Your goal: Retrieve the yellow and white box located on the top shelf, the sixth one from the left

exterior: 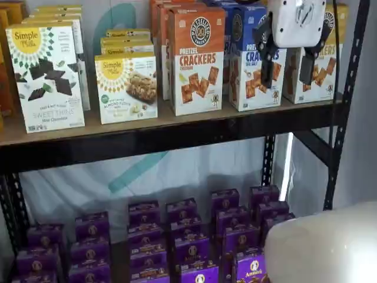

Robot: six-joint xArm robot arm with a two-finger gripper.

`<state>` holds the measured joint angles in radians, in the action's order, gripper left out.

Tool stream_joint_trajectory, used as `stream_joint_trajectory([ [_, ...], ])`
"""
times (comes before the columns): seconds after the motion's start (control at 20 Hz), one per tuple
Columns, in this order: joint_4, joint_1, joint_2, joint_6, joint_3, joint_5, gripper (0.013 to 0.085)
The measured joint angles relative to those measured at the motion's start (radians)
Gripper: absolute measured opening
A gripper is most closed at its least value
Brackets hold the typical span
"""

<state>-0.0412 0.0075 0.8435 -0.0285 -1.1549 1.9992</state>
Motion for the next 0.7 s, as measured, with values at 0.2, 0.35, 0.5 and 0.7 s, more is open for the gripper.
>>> stream_joint_trajectory([
  [0.2,-0.033,-0.028,0.012,0.015,0.01,-0.018,0.085],
  [0.35,-0.023,-0.019,0.011,0.01,0.01,-0.019,0.085],
  [0.5,-0.001,-0.016,0.013,0.017,0.017,-0.032,0.085],
  [0.7,0.028,-0.069,0.009,0.078,0.029,-0.08,0.085],
])
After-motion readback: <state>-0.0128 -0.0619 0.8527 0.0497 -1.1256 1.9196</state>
